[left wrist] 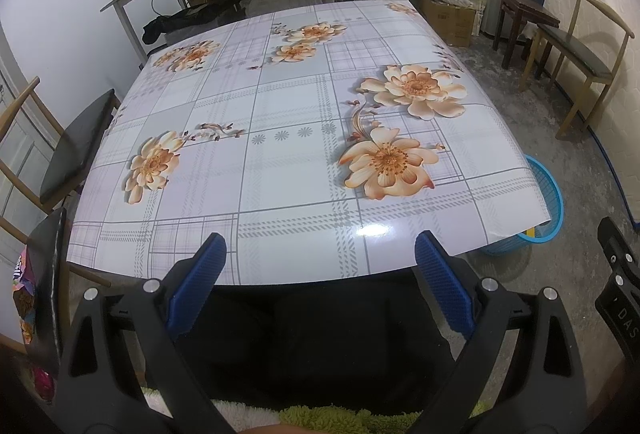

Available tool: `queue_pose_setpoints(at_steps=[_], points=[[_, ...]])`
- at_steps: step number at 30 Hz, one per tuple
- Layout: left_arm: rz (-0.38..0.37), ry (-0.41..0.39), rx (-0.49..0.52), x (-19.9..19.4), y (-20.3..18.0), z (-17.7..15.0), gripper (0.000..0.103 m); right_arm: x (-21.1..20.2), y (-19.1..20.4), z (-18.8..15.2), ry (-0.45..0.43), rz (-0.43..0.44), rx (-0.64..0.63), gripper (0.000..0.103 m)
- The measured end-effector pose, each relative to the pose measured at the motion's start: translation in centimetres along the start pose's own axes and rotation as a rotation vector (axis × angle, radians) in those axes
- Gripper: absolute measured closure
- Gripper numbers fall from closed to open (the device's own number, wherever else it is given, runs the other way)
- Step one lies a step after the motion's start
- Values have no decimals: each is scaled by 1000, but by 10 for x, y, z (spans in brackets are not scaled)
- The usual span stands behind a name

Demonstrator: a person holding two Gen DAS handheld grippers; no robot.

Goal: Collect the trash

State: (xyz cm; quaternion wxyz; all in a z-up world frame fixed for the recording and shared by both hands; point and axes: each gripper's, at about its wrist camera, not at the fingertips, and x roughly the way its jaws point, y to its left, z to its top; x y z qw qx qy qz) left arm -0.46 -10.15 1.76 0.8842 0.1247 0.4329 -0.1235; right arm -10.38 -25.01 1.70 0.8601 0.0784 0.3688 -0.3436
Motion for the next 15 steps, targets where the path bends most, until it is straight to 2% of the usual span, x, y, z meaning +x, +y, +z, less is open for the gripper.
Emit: queue_pose_setpoints(at_steps=[15], points=[[-1, 4, 1, 0, 0, 0, 12, 1, -1, 0, 1, 1, 2, 6]])
